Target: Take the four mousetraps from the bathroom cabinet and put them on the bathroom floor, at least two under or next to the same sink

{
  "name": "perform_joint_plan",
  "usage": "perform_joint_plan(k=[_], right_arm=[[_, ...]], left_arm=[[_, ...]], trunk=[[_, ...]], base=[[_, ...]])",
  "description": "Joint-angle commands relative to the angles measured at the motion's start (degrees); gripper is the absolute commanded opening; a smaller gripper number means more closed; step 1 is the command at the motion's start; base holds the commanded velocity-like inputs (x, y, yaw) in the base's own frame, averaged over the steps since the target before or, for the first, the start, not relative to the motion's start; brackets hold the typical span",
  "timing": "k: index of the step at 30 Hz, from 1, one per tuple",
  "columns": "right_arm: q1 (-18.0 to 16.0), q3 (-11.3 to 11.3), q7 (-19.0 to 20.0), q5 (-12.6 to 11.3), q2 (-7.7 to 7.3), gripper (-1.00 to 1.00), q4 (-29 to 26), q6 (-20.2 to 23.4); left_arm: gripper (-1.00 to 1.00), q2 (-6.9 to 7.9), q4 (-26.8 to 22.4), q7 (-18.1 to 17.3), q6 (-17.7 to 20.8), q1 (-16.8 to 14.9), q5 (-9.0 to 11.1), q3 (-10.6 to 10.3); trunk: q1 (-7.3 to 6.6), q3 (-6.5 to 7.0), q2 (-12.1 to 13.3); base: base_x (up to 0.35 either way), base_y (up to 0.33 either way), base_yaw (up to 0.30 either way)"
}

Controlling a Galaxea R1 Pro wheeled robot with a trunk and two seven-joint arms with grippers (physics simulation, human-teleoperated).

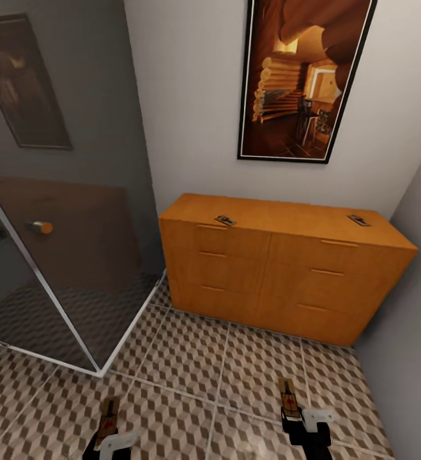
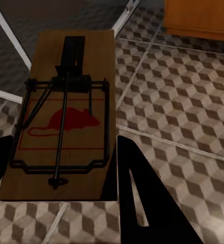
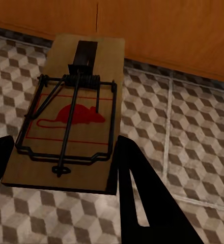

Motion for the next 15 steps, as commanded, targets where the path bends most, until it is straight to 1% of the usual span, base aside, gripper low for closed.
perform_joint_plan(k=[1, 15], right_arm=[[0.0, -0.3, 0.0, 0.4, 0.03, -1.0, 0.0, -0.2], [0.0, -0.3, 0.0, 0.4, 0.09, -1.0, 0.0, -0.2]], left_arm=[[-1.0, -0.02, 0.1, 0.4, -0.1, -0.1, 0.2, -0.5], [-1.0, -0.02, 0.1, 0.4, -0.1, -0.1, 0.3, -0.5]], trunk=[[0.0, -0.05, 0.0], [0.0, -0.05, 0.0]], base=[[0.0, 0.0, 0.287], [0.0, 0.0, 0.287]])
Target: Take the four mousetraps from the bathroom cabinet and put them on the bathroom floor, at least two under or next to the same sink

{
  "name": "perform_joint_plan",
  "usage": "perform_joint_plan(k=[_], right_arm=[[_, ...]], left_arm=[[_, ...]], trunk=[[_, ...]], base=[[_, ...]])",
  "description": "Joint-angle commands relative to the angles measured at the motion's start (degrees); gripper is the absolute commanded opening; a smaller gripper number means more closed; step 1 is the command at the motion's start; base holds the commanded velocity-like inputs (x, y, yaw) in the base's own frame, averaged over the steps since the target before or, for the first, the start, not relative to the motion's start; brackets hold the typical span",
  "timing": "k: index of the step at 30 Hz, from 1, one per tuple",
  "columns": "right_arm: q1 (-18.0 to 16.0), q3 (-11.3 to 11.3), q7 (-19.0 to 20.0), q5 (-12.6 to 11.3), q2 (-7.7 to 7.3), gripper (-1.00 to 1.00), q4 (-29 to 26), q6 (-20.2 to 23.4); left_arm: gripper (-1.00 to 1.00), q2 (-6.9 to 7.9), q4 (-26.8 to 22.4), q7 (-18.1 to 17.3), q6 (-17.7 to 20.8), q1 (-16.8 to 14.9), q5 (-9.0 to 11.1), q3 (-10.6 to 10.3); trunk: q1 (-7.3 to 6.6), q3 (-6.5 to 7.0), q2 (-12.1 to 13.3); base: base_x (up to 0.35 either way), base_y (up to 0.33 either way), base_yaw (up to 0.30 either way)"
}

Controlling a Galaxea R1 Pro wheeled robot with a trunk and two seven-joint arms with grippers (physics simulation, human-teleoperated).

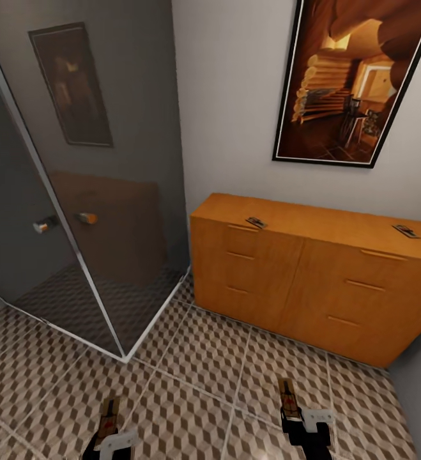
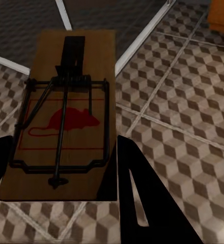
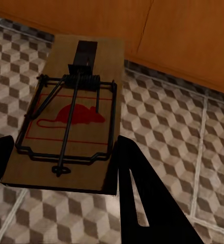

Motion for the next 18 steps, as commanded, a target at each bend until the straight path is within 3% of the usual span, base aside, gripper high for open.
perform_joint_plan(k=[1, 18], right_arm=[[0.0, -0.3, 0.0, 0.4, 0.02, -1.0, 0.0, -0.2], [0.0, -0.2, 0.0, 0.4, 0.02, -1.0, 0.0, -0.2]], left_arm=[[-1.0, -0.02, 0.1, 0.4, -0.1, -0.1, 0.2, -0.5], [-1.0, -0.02, 0.1, 0.4, -0.1, -0.1, 0.3, -0.5]], trunk=[[0.0, -0.05, 0.0], [0.0, -0.05, 0.0]], base=[[0.0, 0.0, 0.287], [0.0, 0.0, 0.287]])
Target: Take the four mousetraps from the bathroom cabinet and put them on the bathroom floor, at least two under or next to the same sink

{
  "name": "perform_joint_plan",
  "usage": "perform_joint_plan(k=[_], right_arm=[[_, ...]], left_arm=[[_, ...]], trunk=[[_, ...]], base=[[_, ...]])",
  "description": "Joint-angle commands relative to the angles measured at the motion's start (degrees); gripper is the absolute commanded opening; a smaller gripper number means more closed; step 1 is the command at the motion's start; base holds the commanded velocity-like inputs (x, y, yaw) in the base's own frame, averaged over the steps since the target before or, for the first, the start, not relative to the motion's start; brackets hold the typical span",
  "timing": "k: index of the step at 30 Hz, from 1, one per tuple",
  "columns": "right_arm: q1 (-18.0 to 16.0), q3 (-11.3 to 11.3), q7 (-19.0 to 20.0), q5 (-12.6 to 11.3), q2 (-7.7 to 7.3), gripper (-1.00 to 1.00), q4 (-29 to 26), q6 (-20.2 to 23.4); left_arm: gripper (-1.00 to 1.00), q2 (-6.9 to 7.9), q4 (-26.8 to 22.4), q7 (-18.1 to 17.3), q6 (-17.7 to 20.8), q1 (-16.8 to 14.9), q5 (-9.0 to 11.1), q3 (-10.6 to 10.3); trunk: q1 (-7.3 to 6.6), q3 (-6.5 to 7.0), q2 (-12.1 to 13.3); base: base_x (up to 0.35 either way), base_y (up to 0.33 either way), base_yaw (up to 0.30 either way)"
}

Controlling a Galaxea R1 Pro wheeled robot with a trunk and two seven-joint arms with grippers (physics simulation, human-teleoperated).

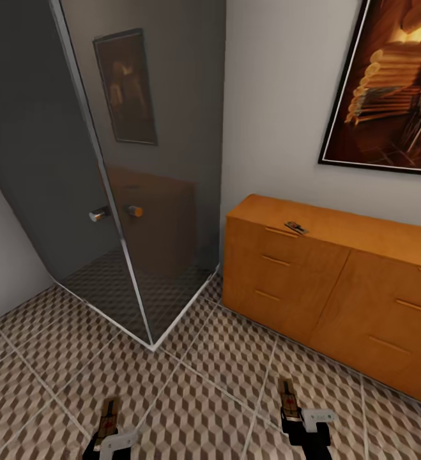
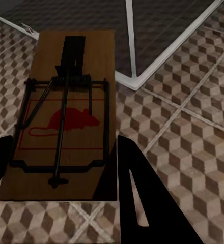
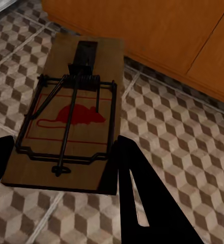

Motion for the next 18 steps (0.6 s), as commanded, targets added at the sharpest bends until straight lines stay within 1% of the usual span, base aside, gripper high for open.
perform_joint_plan(k=[1, 18], right_arm=[[0.0, -0.3, 0.0, 0.4, 0.02, -1.0, 0.0, -0.2], [0.0, -0.2, 0.0, 0.4, 0.02, -1.0, 0.1, -0.2]], left_arm=[[-1.0, -0.02, 0.1, 0.4, -0.1, -0.1, 0.2, -0.5], [-1.0, -0.02, 0.1, 0.4, -0.1, -0.1, 0.2, -0.5]], trunk=[[0.0, -0.05, 0.0], [0.0, -0.05, 0.0]], base=[[0.0, 0.0, 0.287], [0.0, 0.0, 0.287]])
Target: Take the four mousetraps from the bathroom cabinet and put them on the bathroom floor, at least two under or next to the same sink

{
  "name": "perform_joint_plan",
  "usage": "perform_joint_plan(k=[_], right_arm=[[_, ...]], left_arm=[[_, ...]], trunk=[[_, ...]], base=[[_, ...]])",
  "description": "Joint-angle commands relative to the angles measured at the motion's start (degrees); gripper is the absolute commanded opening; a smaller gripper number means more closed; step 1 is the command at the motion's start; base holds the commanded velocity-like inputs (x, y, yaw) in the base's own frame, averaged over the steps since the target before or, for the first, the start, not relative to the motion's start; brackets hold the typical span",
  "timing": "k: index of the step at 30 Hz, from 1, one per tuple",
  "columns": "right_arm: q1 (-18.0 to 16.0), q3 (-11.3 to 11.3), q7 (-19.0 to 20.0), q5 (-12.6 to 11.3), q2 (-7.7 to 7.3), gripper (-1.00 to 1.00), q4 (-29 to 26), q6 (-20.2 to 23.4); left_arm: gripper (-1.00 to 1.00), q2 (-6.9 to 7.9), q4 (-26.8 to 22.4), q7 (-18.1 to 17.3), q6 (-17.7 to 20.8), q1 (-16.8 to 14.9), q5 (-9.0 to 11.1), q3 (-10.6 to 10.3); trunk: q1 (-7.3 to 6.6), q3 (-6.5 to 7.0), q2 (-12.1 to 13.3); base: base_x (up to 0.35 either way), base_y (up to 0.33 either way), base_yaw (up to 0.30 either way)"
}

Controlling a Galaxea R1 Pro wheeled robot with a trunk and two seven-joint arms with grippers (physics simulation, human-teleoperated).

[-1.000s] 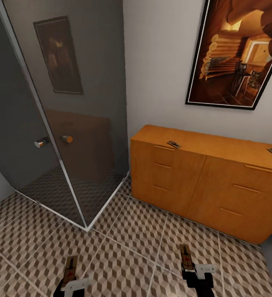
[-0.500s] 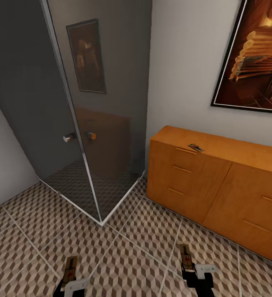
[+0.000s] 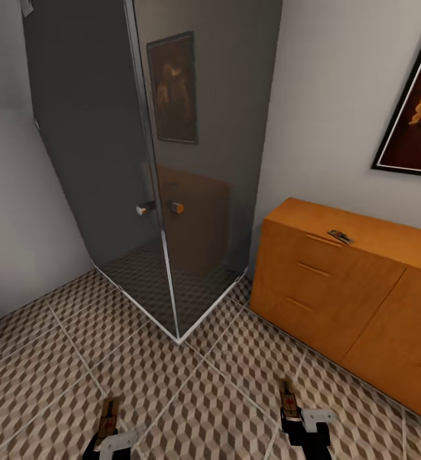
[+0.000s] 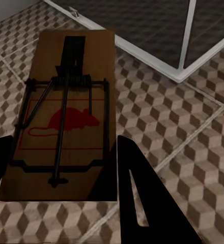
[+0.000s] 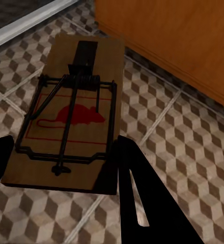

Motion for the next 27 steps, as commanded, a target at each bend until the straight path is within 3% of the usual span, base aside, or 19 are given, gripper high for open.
perform_joint_plan(k=[1, 27], right_arm=[[0.0, -0.3, 0.0, 0.4, 0.02, -1.0, 0.0, -0.2], [0.0, -0.3, 0.0, 0.4, 0.01, -1.0, 0.0, -0.2]], left_arm=[[-1.0, -0.02, 0.1, 0.4, -0.1, -0.1, 0.2, -0.5], [-1.0, -0.02, 0.1, 0.4, -0.1, -0.1, 0.2, -0.5]], trunk=[[0.0, -0.05, 0.0], [0.0, -0.05, 0.0]], base=[[0.0, 0.0, 0.288], [0.0, 0.0, 0.288]])
